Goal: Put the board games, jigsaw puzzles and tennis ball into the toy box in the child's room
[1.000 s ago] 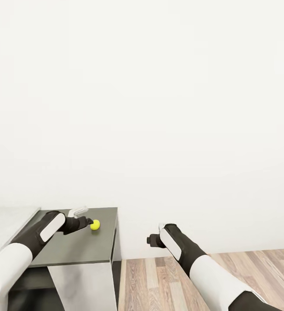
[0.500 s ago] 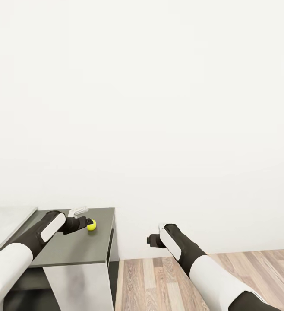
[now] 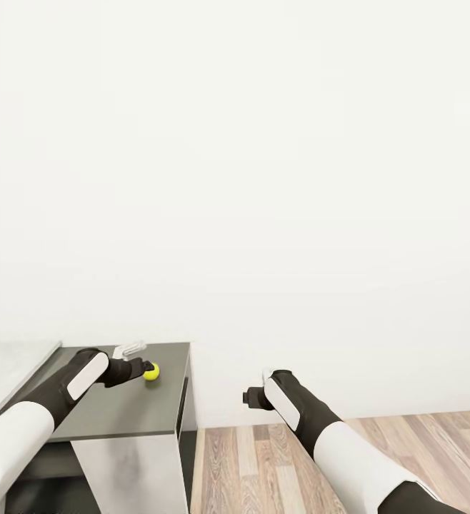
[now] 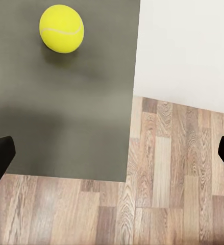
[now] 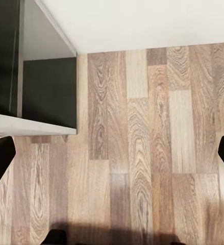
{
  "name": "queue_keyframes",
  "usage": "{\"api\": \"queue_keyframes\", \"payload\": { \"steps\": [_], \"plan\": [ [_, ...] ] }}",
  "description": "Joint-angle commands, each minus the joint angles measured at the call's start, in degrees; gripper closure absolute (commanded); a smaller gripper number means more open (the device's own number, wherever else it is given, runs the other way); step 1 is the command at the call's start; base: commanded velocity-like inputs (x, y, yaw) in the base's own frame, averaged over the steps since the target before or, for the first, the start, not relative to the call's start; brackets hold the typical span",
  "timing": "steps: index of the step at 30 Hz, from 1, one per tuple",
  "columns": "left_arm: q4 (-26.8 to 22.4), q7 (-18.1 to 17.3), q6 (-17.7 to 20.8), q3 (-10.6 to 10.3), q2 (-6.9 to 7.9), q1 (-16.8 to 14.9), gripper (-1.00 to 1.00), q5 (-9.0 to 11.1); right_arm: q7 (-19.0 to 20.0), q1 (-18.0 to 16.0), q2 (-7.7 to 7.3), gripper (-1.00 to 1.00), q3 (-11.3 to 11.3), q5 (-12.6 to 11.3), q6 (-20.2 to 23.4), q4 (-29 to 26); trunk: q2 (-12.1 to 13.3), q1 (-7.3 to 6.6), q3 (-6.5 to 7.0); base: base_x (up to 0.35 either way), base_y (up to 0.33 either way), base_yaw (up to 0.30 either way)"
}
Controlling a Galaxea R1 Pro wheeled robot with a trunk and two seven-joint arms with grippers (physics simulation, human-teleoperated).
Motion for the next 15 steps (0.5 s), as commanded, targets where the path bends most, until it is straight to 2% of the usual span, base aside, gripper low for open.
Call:
{"api": "queue_keyframes", "payload": {
  "steps": [1,15],
  "plan": [
    [-0.11,0.53,0.03,-0.36,0.08,-0.04,-1.00,0.61,-0.54,-0.04,-0.04,-1.00,0.29,-0.59,0.07,-0.06,-0.06,0.02,-0.11,0.000,0.000,0.000],
    [-0.10,0.53,0.03,-0.37,0.08,-0.03,-1.00,0.61,-0.58,-0.04,-0.04,-1.00,0.24,-0.52,0.26,-0.06,-0.06,0.02,-1.37,0.000,0.000,0.000]
  ]
}}
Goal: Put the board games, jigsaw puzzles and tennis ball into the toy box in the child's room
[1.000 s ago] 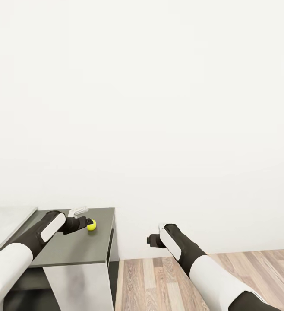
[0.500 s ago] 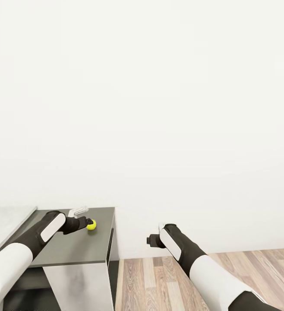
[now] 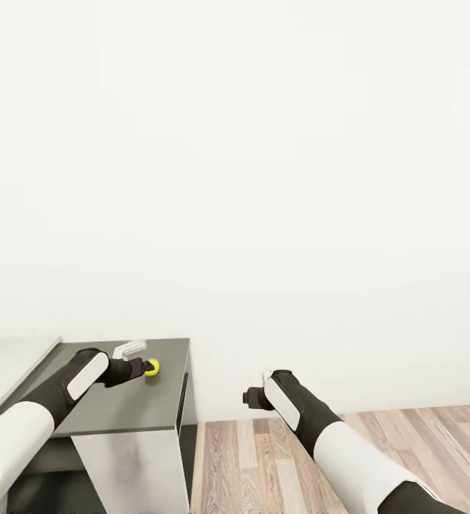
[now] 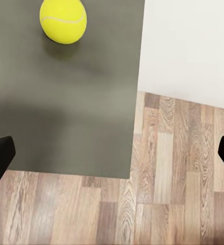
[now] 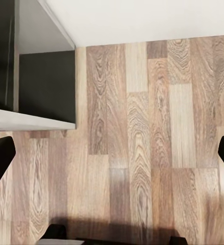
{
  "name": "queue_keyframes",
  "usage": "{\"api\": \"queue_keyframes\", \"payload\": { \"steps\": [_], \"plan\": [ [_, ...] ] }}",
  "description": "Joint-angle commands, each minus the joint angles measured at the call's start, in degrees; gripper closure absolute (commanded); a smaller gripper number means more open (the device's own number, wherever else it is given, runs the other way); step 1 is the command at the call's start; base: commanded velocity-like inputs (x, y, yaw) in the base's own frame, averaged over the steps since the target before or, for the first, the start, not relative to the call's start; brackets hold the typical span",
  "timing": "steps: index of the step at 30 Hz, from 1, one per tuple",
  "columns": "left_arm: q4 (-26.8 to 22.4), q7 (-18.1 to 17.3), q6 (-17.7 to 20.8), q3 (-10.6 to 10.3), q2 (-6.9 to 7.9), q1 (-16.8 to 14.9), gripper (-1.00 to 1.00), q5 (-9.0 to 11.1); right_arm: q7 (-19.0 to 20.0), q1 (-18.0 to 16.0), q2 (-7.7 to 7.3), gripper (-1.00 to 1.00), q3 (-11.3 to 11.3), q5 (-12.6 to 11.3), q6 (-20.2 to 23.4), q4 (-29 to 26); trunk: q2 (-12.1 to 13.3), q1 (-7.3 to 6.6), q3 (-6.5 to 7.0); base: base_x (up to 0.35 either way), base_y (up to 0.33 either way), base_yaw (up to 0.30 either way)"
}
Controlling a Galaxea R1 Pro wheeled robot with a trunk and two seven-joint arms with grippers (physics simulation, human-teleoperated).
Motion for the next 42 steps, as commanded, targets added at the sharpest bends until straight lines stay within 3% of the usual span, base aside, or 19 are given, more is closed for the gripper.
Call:
{"api": "queue_keyframes", "payload": {
  "steps": [1,28,42],
  "plan": [
    [-0.11,0.53,0.03,-0.35,0.08,-0.04,-1.00,0.61,-0.52,-0.03,-0.04,-1.00,0.27,-0.60,0.07,-0.06,-0.06,0.02,-0.13,0.000,0.000,0.000],
    [-0.11,0.53,0.03,-0.34,0.08,-0.05,-1.00,0.63,-0.53,-0.03,0.02,-1.00,0.36,-0.62,0.00,-0.06,-0.06,0.02,-2.65,0.009,0.000,0.000],
    [-0.10,0.56,0.01,-0.35,0.05,-0.02,-1.00,0.62,-0.52,0.01,0.05,-1.00,0.52,-0.60,-0.09,-0.06,-0.06,0.02,-2.93,0.150,0.000,0.000]
  ]
}}
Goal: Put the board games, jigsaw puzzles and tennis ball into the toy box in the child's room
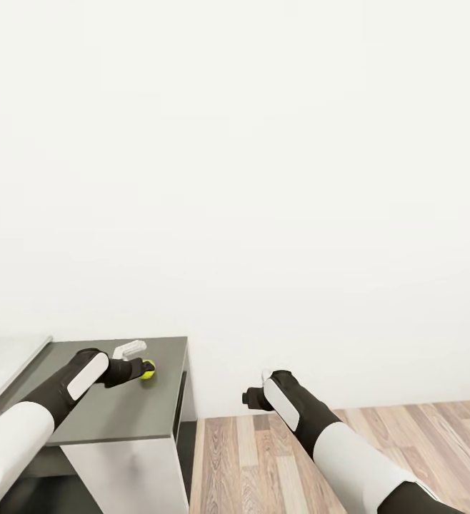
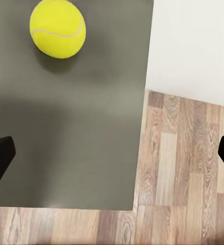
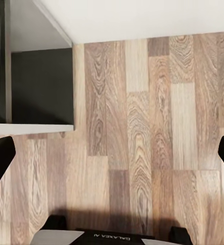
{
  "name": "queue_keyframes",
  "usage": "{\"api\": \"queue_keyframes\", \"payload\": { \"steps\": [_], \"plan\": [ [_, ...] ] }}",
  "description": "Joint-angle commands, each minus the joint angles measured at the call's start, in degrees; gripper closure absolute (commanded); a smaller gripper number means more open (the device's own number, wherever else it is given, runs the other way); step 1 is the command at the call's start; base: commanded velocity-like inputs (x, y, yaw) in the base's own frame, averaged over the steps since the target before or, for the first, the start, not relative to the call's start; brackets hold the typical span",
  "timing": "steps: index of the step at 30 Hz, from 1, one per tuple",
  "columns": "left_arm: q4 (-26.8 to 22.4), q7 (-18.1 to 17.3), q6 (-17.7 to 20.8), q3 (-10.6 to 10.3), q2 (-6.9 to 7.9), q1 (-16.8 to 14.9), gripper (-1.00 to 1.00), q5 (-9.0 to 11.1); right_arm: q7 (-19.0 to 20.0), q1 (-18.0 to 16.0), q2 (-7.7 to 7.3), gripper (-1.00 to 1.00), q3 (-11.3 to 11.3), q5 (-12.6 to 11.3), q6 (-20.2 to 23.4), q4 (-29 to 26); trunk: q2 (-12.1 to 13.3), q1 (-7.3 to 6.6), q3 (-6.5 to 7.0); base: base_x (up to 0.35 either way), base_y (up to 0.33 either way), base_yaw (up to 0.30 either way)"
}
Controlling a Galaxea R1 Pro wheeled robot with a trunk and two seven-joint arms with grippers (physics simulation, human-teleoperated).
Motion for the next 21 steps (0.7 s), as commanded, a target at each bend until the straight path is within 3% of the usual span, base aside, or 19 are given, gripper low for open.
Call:
{"api": "queue_keyframes", "payload": {
  "steps": [1,11,21],
  "plan": [
    [-0.12,0.53,0.03,-0.36,0.07,-0.07,-1.00,0.61,-0.55,-0.09,-0.04,-1.00,0.28,-0.60,0.09,-0.07,-0.13,0.06,-0.14,0.153,0.000,0.000],
    [-0.13,0.51,-0.01,-0.36,0.09,-0.08,-1.00,0.60,-0.57,-0.07,0.03,-1.00,0.29,-0.60,0.09,-0.07,-0.13,0.06,-0.15,0.249,0.000,0.000],
    [-0.13,0.51,0.03,-0.36,0.10,-0.10,-1.00,0.60,-0.57,-0.07,0.02,-1.00,0.29,-0.60,0.06,-0.07,-0.13,0.06,-0.15,0.063,0.000,0.000]
  ]
}}
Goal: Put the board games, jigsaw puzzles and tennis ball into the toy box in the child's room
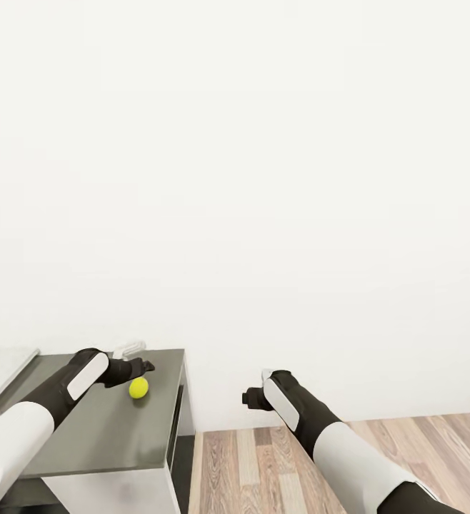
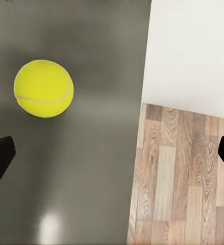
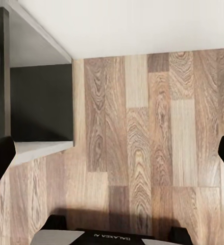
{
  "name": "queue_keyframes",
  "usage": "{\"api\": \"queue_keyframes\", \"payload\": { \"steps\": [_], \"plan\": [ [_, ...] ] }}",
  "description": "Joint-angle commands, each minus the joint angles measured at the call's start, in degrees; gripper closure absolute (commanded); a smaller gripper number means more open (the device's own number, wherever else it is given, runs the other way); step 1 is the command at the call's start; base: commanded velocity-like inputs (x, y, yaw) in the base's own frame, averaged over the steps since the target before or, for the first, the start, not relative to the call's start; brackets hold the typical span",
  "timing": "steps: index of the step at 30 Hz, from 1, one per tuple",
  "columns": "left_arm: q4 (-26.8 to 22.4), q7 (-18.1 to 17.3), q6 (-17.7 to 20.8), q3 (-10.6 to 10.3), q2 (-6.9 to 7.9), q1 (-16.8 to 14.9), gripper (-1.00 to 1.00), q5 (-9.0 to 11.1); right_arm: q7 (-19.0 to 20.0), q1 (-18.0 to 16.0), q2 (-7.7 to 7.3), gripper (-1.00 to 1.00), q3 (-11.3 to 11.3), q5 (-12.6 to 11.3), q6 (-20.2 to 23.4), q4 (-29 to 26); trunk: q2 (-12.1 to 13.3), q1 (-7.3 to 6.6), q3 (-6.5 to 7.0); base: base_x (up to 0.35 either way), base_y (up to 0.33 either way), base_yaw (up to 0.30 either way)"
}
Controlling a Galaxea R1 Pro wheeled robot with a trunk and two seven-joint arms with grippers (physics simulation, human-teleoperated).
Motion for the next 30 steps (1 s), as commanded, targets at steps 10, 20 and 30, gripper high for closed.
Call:
{"api": "queue_keyframes", "payload": {
  "steps": [10,20,30],
  "plan": [
    [-0.11,0.53,0.05,-0.36,0.05,-0.06,-1.00,0.61,-0.55,-0.07,-0.04,-1.00,0.28,-0.60,0.12,-0.07,-0.14,0.05,-0.14,0.125,0.000,0.000],
    [-0.07,0.60,0.00,-0.35,0.06,-0.04,-1.00,0.55,-0.56,-0.06,-0.01,-1.00,0.28,-0.60,0.12,-0.07,-0.14,0.05,-0.14,0.076,0.027,0.000],
    [0.00,0.63,-0.01,-0.35,0.08,-0.03,-1.00,0.52,-0.54,-0.06,0.02,-1.00,0.33,-0.60,0.12,-0.07,-0.14,0.05,-0.14,0.054,0.032,0.000]
  ]
}}
